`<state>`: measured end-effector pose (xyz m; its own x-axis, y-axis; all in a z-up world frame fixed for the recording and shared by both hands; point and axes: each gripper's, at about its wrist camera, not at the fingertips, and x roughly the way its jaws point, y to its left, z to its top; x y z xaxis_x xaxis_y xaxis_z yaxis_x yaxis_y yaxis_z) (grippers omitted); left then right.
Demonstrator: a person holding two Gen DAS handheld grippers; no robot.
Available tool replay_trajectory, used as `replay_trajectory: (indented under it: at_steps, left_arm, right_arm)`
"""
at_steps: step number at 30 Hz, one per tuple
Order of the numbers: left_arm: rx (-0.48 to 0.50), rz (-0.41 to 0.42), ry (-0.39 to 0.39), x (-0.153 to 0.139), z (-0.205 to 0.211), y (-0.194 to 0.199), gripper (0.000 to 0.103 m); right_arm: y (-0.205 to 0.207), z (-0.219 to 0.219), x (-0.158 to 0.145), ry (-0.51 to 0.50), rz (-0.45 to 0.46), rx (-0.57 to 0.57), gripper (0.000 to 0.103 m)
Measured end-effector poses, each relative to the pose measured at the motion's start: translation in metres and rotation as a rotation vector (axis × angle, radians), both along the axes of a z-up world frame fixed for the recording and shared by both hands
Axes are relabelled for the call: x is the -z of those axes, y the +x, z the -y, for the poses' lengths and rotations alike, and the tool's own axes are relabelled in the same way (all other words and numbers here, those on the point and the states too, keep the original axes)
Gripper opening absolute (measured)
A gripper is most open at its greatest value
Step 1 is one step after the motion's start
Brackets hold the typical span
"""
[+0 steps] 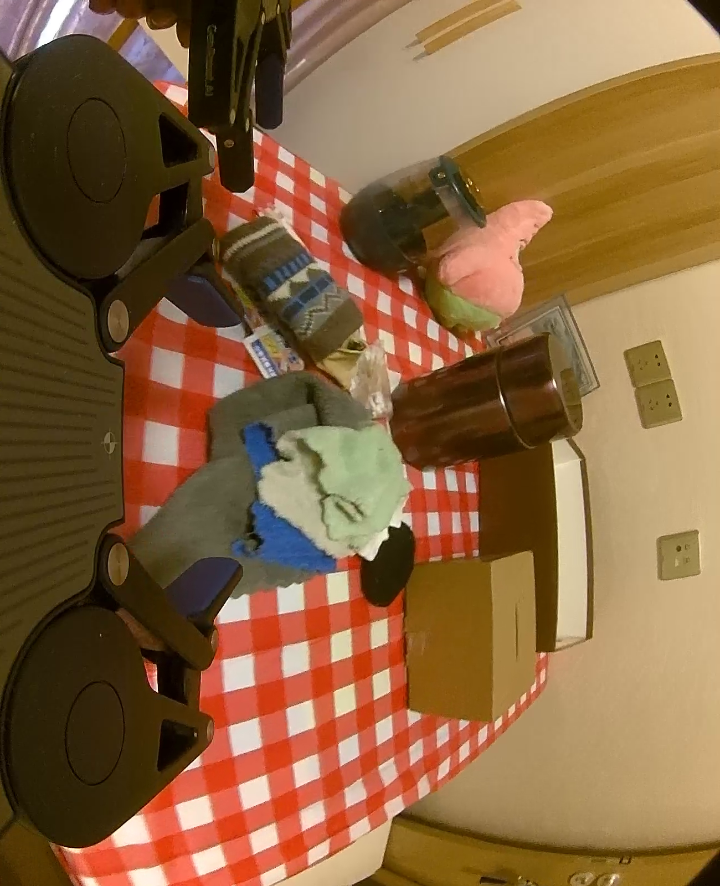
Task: Organize soft objects
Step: 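Move the left tool to the striped knitted sock and close on it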
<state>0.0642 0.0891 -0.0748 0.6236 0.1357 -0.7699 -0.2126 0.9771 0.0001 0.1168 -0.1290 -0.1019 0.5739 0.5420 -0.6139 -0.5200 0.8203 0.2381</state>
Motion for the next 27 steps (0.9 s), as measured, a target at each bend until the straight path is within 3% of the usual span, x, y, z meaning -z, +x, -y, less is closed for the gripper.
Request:
replay_trajectory:
  at_steps: [13,27]
  left_arm:
    - [0.049,-0.037,0.023,0.032,-0.016,0.041,0.074]
    - [0.142,-0.106,0.108,0.076,-0.016,0.089,0.07]
  right_arm:
    - [0.041,-0.018,0.015,-0.017,-0.062,0.001,0.087]
    - [0.076,-0.016,0.027,-0.03,-0.117,0.088,0.087]
